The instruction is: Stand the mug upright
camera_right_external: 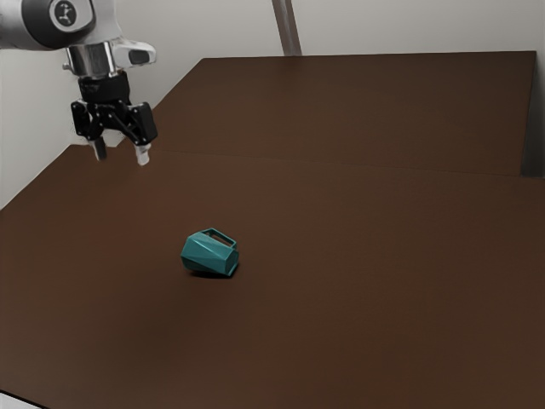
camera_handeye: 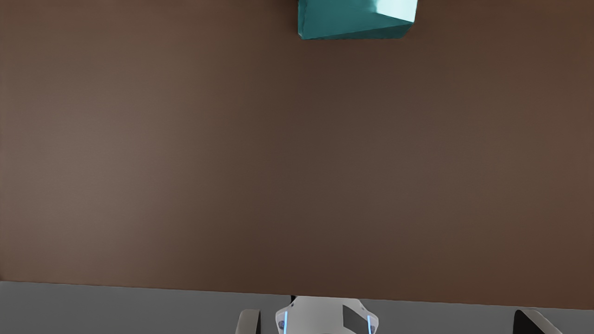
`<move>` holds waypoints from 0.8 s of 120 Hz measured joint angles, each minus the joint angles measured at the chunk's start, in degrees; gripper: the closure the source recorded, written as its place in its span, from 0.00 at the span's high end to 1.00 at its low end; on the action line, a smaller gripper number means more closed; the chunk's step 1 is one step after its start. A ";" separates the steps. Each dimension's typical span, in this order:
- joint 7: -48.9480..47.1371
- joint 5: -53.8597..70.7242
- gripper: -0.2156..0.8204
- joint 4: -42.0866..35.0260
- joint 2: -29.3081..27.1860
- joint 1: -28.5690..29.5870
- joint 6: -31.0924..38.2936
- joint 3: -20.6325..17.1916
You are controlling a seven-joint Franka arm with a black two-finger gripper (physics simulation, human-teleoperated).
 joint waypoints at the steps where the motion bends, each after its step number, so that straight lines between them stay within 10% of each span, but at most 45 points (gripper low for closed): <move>1: -0.10 0.04 0.78 0.21 0.07 -0.06 0.35 -0.08; 96: 20.38 -47.13 0.78 -23.11 16.49 17.66 27.27 7.68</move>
